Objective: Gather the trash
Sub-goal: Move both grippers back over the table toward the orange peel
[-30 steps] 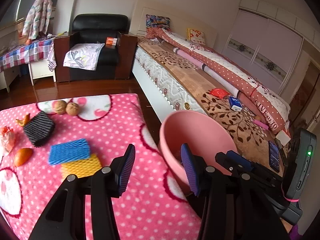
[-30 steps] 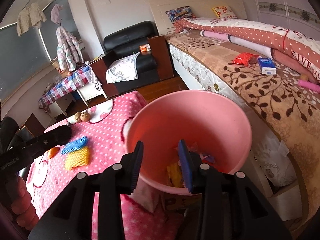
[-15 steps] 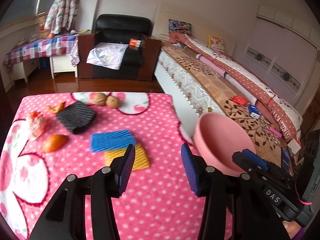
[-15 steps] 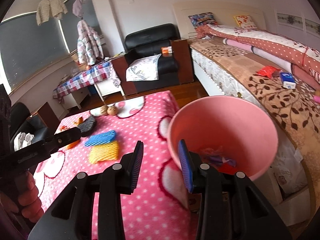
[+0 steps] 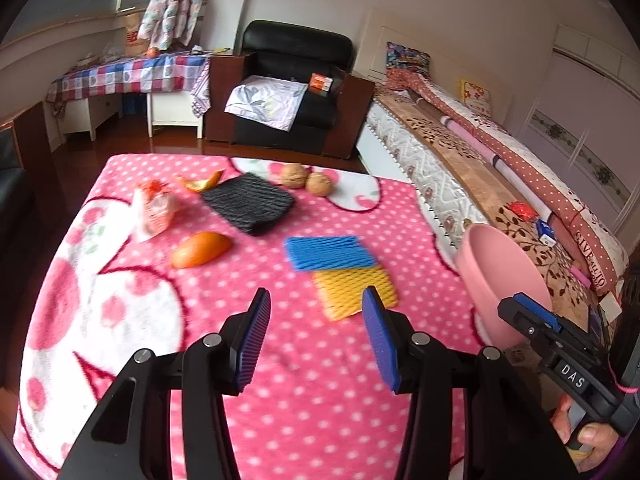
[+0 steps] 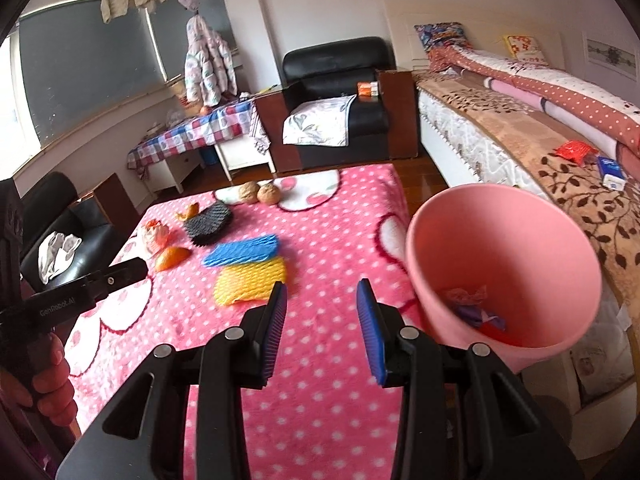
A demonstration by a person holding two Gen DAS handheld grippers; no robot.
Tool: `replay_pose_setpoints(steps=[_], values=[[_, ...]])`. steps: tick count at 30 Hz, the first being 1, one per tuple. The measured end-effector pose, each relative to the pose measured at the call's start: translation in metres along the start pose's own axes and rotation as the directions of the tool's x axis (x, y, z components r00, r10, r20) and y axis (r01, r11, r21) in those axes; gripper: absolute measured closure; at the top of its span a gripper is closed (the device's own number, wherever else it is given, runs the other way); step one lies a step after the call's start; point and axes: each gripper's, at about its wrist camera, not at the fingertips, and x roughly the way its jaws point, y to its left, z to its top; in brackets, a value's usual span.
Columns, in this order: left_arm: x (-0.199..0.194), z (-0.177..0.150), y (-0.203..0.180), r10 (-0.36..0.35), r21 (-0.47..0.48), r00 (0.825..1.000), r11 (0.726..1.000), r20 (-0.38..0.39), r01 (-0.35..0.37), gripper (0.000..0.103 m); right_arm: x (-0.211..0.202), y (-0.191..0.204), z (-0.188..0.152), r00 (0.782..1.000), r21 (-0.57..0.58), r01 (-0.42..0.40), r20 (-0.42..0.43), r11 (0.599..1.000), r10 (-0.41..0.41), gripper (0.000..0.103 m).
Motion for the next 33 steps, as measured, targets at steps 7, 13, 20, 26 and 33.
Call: replay_pose_setpoints(steps=[7, 13, 20, 26, 33], values=[[-0.001, -0.011, 0.040, 0.073, -0.040, 0.997, 0.996, -0.004, -0.073, 0.056, 0.013, 0.010, -0.005, 0.998, -0.011, -0.039, -0.047, 0.999, 0.038, 0.066], [0.009, -0.010, 0.077, 0.128, -0.126, 0.991, 0.983, -0.038, -0.132, 0.056, 0.026, 0.014, -0.008, 0.995, -0.013, -0.049, -0.083, 0.999, 0.048, 0.066], [0.028, 0.008, 0.084, 0.128, -0.073, 0.991, 0.989, -0.044, -0.131, 0.056, 0.039, 0.020, -0.008, 0.992, -0.021, -0.064, -0.106, 0.998, 0.062, 0.066], [0.061, 0.025, 0.080, 0.129, 0.043, 0.989, 0.991, -0.071, -0.126, 0.056, 0.050, 0.025, -0.004, 0.987, -0.021, -0.086, -0.137, 0.996, 0.082, 0.066], [0.092, 0.034, 0.083, 0.150, 0.125, 0.984, 0.983, -0.098, -0.137, 0.056, 0.064, 0.047, 0.011, 0.979, -0.065, -0.156, -0.146, 0.986, 0.145, 0.066]])
